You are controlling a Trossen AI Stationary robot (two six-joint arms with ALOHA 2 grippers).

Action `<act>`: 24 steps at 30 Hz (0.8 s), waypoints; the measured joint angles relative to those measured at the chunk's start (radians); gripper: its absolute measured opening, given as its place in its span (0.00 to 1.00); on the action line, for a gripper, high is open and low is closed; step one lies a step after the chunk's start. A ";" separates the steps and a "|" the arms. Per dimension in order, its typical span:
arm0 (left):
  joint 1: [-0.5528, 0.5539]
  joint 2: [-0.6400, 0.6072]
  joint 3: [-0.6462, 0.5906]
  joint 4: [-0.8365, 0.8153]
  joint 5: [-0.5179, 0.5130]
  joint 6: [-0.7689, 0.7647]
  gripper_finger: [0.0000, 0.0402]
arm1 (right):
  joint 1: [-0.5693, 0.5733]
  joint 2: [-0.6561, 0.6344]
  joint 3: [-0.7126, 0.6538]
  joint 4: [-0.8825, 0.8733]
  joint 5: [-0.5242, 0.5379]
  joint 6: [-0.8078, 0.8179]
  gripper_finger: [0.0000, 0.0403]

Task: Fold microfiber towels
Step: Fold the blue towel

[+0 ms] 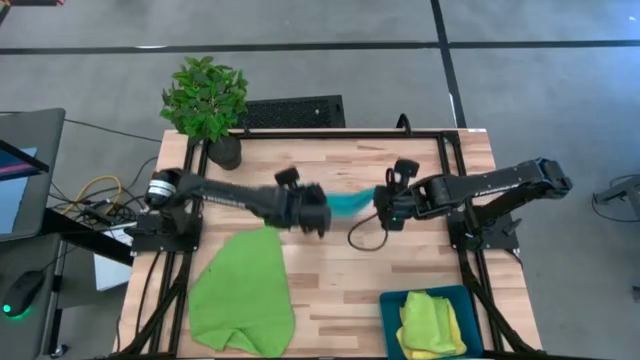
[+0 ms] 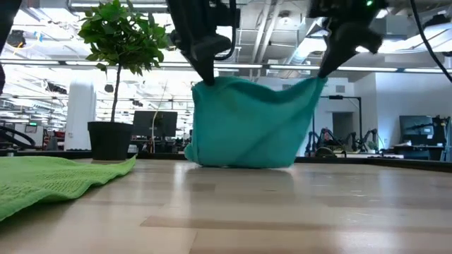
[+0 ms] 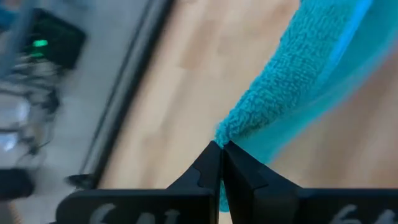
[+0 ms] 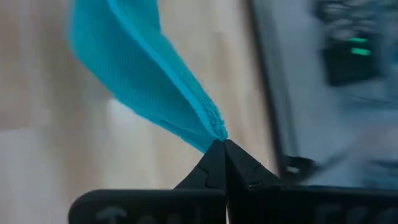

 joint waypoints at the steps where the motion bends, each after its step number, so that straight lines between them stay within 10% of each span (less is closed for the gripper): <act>1: 0.025 -0.009 0.000 0.000 -0.025 0.008 0.00 | -0.013 0.000 0.000 0.000 0.040 0.000 0.02; 12: 0.130 -0.116 0.081 0.042 -0.021 0.201 0.00 | -0.098 -0.051 0.131 -0.029 0.238 -0.040 0.02; 24: 0.088 -0.108 0.053 0.033 0.157 0.204 0.00 | -0.046 -0.064 0.101 -0.139 -0.011 0.065 0.02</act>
